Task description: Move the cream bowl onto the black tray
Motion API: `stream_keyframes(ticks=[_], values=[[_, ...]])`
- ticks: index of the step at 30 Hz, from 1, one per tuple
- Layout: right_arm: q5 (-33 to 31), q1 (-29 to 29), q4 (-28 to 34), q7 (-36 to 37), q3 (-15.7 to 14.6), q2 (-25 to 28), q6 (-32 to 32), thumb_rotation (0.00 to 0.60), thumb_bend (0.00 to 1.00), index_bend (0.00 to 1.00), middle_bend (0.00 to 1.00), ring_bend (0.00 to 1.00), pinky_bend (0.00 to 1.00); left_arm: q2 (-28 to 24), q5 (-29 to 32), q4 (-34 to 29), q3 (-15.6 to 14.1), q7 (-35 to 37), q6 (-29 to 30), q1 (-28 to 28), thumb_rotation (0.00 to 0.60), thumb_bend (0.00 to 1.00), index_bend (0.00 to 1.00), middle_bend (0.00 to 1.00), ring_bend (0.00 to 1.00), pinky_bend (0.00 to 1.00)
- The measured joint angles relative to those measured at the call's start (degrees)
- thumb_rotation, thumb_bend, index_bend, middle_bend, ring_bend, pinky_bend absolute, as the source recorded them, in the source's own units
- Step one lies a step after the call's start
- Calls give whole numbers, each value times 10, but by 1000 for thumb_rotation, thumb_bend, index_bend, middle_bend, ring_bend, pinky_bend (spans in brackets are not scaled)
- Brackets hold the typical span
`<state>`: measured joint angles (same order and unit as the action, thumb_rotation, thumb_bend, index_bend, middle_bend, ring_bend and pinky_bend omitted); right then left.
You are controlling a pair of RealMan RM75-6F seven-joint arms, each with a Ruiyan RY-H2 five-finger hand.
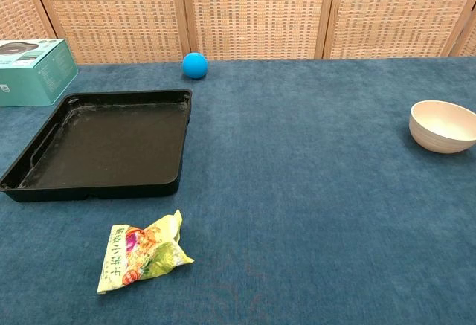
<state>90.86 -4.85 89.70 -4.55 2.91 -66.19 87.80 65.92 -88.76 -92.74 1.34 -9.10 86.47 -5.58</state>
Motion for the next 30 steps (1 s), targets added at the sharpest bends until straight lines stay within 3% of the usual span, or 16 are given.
stream_keyframes(ticks=[30], values=[[-3,-5,0,-3,-4,-4,-15,600,137,48,0,0,0,-5,-3,-9,-3,-11,-2,1,600,45,0,0,0,0]])
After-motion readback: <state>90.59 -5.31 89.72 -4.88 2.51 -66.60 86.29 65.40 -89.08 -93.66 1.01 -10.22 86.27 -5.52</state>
